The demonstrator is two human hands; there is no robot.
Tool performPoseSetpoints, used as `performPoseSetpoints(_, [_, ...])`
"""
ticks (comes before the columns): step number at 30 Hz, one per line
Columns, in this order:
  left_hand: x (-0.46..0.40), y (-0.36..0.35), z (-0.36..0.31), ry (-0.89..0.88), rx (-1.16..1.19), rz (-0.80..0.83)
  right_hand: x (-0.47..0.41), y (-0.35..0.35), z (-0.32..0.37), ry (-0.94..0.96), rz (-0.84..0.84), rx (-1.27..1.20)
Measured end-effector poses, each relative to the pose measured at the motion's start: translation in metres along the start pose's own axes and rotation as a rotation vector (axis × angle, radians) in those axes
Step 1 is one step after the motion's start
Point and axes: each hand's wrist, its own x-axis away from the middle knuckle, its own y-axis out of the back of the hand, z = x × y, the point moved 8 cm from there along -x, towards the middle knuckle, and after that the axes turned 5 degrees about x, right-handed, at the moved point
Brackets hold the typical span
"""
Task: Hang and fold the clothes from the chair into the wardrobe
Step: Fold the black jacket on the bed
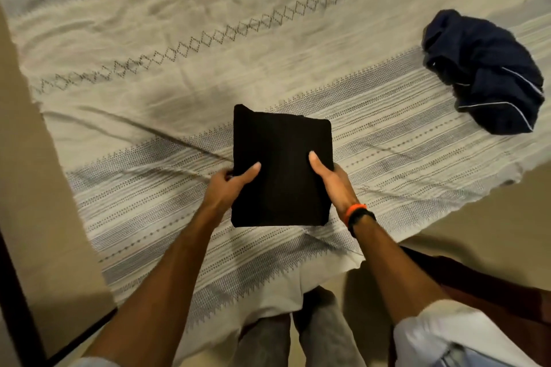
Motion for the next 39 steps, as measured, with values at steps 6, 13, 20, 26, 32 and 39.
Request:
performPoseSetpoints(6, [-0.007, -0.001, -0.004, -0.140, 0.362, -0.107, -0.009, -0.004, 0.025, 0.172, -0.077, -0.157])
performPoseSetpoints(13, [-0.014, -0.002, 0.021, -0.051, 0.118, -0.365, -0.027, -0.003, -0.006, -0.034, -0.348, 0.235])
performPoseSetpoints(20, [0.000, -0.036, -0.045, -0.789, -0.907, -0.423, -0.006, -0.060, 0.053, 0.834, -0.364, 1.151])
performPoseSetpoints(26, [-0.035, -0.048, -0.018, -0.701, -1.070, -0.302, -0.046, -0.058, 0.019, 0.703, -0.265, 1.325])
performPoseSetpoints(32, [-0.055, -0.046, 0.007, -0.762, -0.989, -0.278, -0.060, -0.068, -0.006, 0.716, -0.298, 1.302])
performPoseSetpoints(39, [-0.075, -0.045, 0.015, -0.816, -0.910, -0.324, -0.078, -0.074, -0.012, 0.785, -0.326, 1.239])
